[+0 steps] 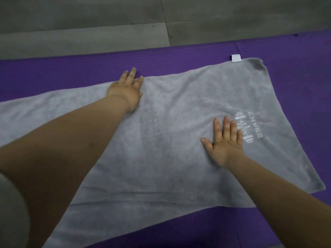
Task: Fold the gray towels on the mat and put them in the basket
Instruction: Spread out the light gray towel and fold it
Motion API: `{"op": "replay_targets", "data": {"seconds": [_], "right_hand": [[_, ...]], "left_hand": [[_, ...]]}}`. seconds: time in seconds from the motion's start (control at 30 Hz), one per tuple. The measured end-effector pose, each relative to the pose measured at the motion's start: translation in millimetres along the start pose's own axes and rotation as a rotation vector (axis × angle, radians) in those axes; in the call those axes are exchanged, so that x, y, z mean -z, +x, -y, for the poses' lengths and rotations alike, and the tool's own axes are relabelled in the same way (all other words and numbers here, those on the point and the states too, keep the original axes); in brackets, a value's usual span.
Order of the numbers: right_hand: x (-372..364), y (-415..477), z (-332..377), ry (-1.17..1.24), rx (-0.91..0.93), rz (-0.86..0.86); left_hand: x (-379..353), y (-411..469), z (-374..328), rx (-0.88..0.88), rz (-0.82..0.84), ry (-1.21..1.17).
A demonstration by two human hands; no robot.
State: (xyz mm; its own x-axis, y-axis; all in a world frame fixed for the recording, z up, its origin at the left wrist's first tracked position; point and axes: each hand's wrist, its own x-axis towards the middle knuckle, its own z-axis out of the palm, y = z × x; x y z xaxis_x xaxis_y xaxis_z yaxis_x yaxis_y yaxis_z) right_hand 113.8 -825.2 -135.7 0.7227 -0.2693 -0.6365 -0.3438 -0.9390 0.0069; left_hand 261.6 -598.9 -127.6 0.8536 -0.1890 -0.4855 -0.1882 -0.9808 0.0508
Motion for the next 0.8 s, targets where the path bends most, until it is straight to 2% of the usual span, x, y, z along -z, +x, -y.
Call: {"op": "replay_targets", "data": {"seconds": [0.17,0.23,0.3,0.4,0.5,0.57,0.63,0.67,0.73,0.8], "right_hand": [[3,-2,4,-0.049,-0.021,0.005],[2,-5,5,-0.058,-0.018,-0.019],[3,-10,9,-0.058,-0.014,-0.037],[8,-21,14,-0.069,-0.020,-0.084],[20,-34,29,-0.053,0.031,-0.153],[27,-44,49,-0.120,0.150,-0.182],[29,-56,79,-0.260,0.299,-0.126],[29,-64,95,-0.337,0.363,-0.083],[23,-82,132,-0.489,0.479,-0.040],[8,-99,175,-0.573,0.557,-0.074]], "left_hand": [[7,-34,19,-0.025,-0.048,-0.201],[5,-68,48,-0.072,-0.052,-0.190],[-3,-111,91,-0.046,0.002,-0.148],[-19,-182,164,0.166,0.085,-0.207],[-41,-247,229,0.473,0.034,-0.416],[-63,-284,257,0.681,-0.030,-0.526],[-89,-311,277,0.879,-0.035,-0.657],[-103,-321,286,0.941,-0.016,-0.694],[-130,-335,304,0.958,0.037,-0.675],[-145,-344,314,0.965,0.027,-0.657]]}}
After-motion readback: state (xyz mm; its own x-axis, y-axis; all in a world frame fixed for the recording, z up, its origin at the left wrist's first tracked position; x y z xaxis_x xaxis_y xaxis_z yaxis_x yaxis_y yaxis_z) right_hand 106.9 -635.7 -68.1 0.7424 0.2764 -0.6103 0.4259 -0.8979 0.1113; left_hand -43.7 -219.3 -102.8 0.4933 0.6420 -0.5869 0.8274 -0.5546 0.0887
